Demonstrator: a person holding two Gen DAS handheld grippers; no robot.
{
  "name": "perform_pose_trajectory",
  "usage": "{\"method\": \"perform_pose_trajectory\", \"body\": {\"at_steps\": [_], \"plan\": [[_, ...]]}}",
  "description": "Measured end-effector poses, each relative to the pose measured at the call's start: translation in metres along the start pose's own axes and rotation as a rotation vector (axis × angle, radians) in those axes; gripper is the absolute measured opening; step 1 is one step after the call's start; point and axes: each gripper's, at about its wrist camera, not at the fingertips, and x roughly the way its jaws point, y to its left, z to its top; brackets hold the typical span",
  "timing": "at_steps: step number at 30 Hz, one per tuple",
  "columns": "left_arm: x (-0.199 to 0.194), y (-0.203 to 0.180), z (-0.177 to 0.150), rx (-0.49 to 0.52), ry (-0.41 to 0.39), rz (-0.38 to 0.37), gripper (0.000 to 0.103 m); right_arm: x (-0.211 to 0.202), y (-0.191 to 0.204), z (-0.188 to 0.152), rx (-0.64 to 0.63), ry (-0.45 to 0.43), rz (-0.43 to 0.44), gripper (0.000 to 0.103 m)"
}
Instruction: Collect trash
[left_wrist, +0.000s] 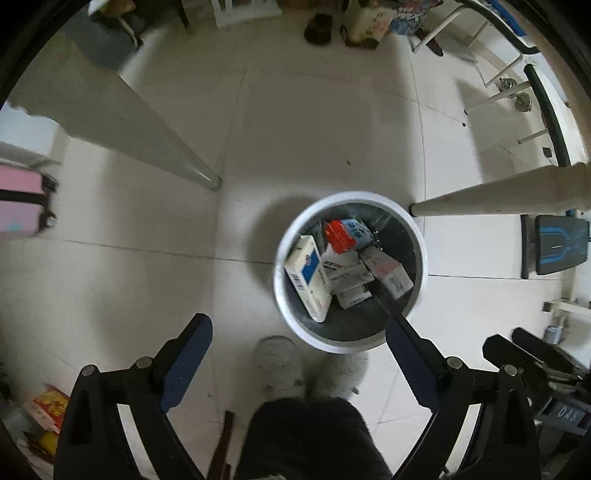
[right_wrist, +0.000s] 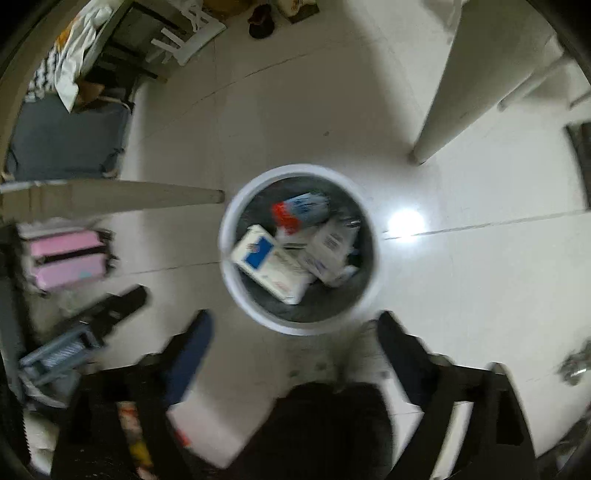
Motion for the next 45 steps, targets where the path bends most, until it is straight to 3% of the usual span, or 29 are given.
{"method": "perform_pose_trajectory", "body": {"at_steps": [6,16,21,34,45], "plan": [[-0.059,-0.011,-0.019,0.029,-0.035,0.024,0.096,-0.056,0.018,-0.021,-0.048,-0.056,-0.119,0.101],[-0.196,-0.025,-0.058,0.074,-0.102,-0.007,0.096,-0.199,0.038,-0.07,-0.062,-0.121,-0.121,0.101],[-0.263,-0.026,-0.081,0.099,-0.124,-0.04,0.096,-0.277,0.049,-0.1,-0.07,-0.147,-0.087,0.101],[-0.385,-0.024,-0.112,0.126,-0.204,-0.181,0.096,-0.447,0.081,-0.158,-0.136,-0.214,0.036,0.101],[-0.456,-0.027,-0.135,0.141,-0.261,-0.282,0.096,-0.511,0.107,-0.186,-0.17,-0.219,0.138,0.101]]}}
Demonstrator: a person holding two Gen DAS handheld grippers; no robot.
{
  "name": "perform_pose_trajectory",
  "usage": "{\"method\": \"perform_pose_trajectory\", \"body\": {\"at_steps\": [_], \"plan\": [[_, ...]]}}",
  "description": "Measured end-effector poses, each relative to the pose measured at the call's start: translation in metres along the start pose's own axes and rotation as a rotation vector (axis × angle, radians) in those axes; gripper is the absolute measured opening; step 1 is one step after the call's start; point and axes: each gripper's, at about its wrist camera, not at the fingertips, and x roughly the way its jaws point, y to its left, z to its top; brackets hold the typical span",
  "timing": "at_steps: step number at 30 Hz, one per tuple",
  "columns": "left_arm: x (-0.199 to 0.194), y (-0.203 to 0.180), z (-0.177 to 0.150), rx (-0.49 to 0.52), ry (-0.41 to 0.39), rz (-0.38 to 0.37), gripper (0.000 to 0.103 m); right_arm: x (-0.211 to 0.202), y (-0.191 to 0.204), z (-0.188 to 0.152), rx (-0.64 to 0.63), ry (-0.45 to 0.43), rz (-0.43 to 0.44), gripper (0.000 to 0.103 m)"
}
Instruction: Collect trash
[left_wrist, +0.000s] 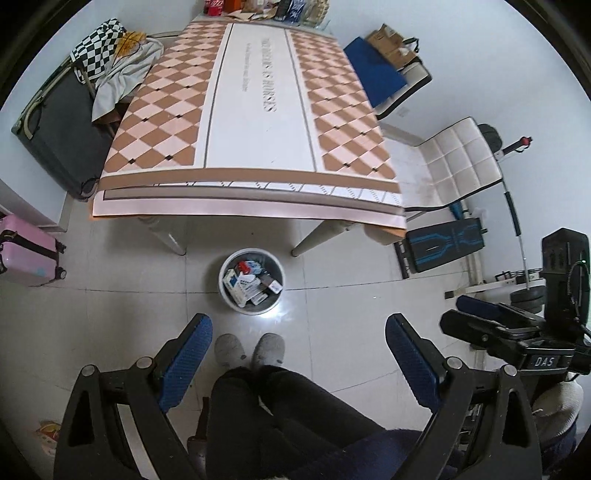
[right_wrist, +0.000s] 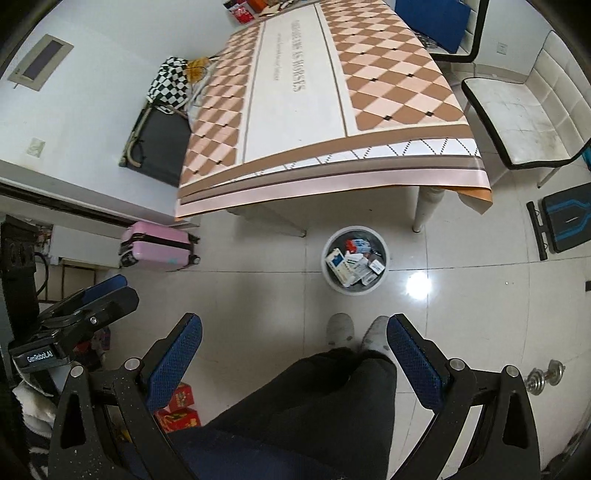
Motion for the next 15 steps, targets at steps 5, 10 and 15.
{"method": "perform_pose_trajectory", "body": {"at_steps": [5,10,15], "plan": [[-0.014,-0.007,-0.002,0.012,-0.016,-0.03,0.096,-0.015,0.011,-0.004,-0.014,-0.008,0.025,0.103],[-0.022,-0.009,-0.005,0.011,-0.029,-0.06,0.103,-0.025,0.019,-0.006,-0.026,-0.011,0.033,0.103],[-0.027,-0.01,-0.007,0.008,-0.042,-0.07,0.103,-0.031,0.023,-0.007,-0.035,-0.008,0.041,0.103]]}}
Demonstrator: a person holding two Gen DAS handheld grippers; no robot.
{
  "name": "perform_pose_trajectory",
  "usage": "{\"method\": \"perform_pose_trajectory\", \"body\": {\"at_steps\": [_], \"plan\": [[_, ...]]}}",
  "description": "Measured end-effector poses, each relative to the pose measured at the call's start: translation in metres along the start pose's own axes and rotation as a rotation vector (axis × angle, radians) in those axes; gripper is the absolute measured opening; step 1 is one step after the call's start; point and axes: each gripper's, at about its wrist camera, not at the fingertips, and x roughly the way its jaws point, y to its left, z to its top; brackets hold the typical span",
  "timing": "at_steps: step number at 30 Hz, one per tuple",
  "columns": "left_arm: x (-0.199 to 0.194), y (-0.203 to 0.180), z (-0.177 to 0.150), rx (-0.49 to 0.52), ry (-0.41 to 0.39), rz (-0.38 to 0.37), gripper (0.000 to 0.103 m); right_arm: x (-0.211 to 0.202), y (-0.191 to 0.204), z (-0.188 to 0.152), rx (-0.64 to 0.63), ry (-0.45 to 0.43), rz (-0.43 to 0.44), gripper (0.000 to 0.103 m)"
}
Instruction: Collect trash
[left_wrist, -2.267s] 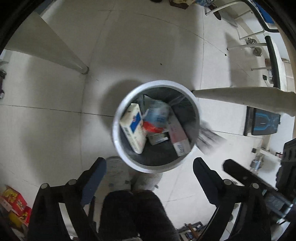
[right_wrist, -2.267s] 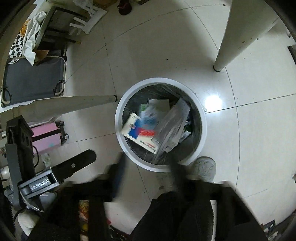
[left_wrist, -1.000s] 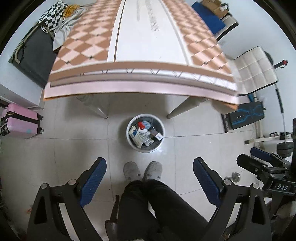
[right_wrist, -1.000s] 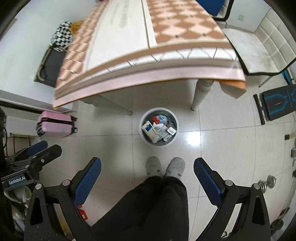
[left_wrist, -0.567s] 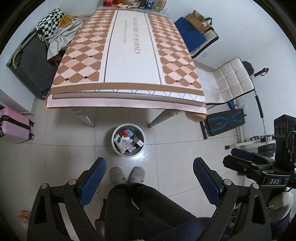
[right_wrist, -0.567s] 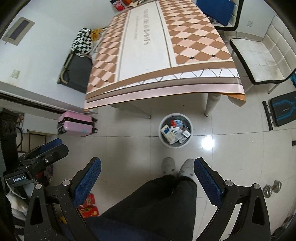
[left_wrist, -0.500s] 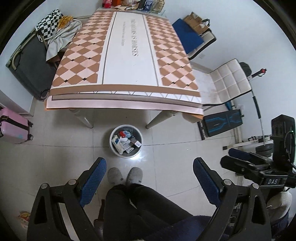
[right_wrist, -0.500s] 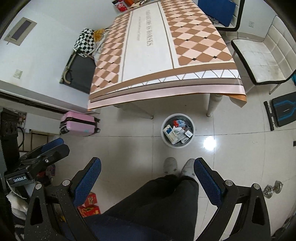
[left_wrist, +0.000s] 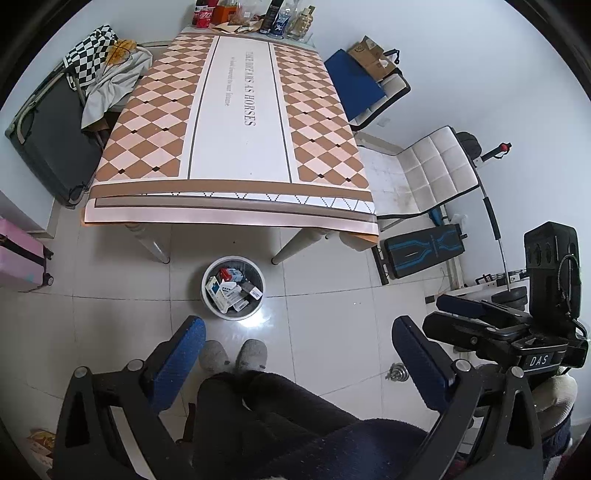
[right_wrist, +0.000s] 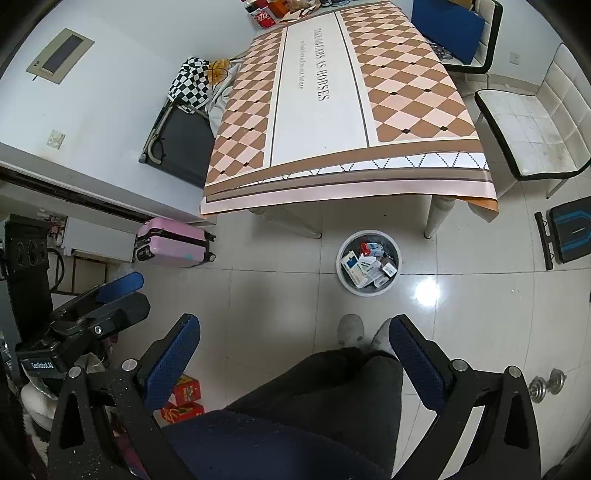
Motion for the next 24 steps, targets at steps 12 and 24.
{"method": "perform_pose_trajectory", "body": {"at_steps": [12,24], "plan": [[-0.0067,-0.0019,0.0003,-0.008,-0.01,-0.006,0.103,-0.0025,0.0036,0.0045,-0.014,0.004,0.007,0.103],[-0.0065,-0.0068,0.0014,-0.009,-0.014,-0.005,0.103,-0.0043,0.0022,0.0084,-0.019,0.006,0.006,0.103]]}}
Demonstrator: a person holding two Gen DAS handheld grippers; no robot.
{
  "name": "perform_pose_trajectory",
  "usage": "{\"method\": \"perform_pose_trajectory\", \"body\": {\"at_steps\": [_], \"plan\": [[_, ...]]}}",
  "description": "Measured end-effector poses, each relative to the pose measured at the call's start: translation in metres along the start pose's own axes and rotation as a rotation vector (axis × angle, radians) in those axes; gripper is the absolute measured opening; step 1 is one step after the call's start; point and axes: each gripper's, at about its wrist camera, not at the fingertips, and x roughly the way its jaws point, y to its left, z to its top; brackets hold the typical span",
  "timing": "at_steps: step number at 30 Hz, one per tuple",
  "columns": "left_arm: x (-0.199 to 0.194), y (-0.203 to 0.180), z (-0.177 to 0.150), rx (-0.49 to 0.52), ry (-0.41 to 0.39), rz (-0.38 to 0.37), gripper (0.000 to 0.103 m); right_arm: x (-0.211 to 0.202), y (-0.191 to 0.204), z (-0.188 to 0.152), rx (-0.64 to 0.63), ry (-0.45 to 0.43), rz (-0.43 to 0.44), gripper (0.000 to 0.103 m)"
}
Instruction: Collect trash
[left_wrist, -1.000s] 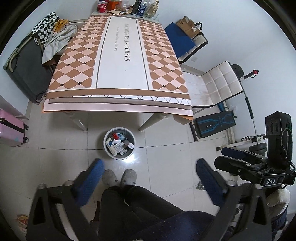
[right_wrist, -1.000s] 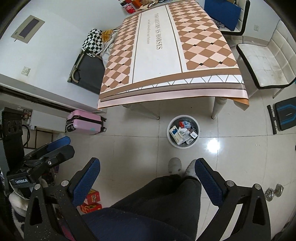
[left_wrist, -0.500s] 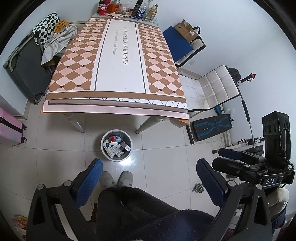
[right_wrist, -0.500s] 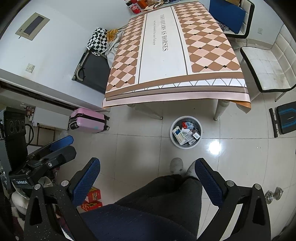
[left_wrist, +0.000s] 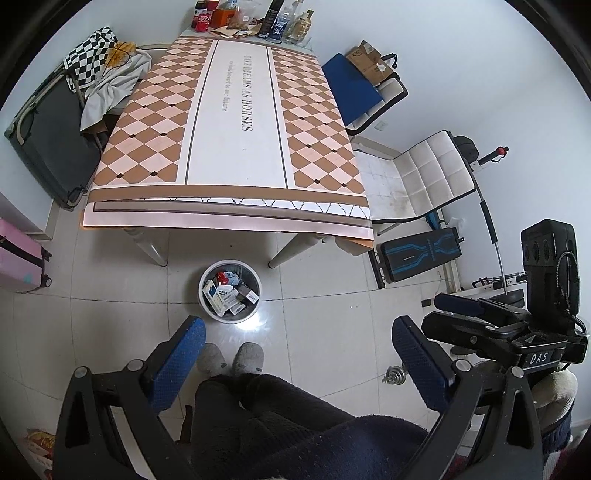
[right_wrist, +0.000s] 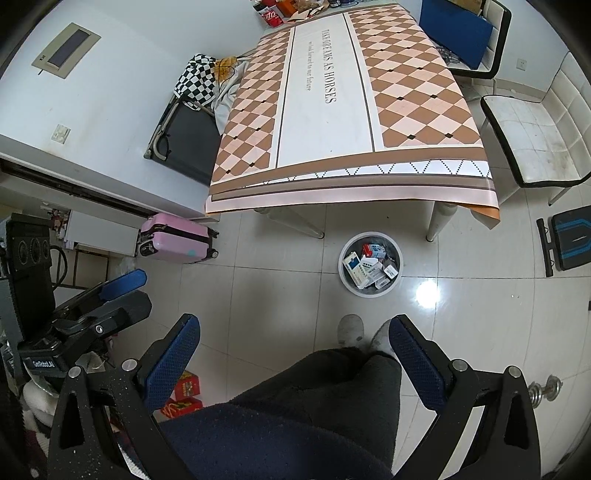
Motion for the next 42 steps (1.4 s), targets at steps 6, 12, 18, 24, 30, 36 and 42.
{"method": "perform_pose_trajectory", "body": {"at_steps": [6,12,18,24,30,36,42], "plan": [[-0.0012,-0.005,0.0041,0.002,-0.001,0.001,0.103,-0.0002,-0.0012,-0.0001,0.002,0.005,-0.003,0.103],[-0.0011,-0.0048,0.0039,-0.001,-0.001,0.001,0.103,-0.0006,-0.0046,-0.003,-0.003,0.017,-0.001,0.103],[-0.0029,-0.0031,0.003,0.005,0.005,0.0,0.103,-0.0012,-0.0057,-0.0027,-0.006,0.02,0.0,0.103],[-0.0027,-0.0024,0.0012,0.01,0.009,-0.001,0.103,-0.003,-0.0067,-0.0038,-0.009,0.022,0.003,0.103],[-0.0014,-0.0031,-0.0013,0.017,0.012,-0.003,0.103,-0.0022,-0.0053,-0.0035,-0.005,0.02,0.002,0.103],[0.0005,-0.0071,-0.0041,0.023,0.016,-0.005,0.103,-0.0035,-0.0053,-0.0051,-0.005,0.021,0.004,0.103],[0.0007,-0.007,-0.004,0.021,0.016,-0.004,0.103,-0.0055,-0.0067,-0.0064,-0.007,0.024,0.005,0.103]]}}
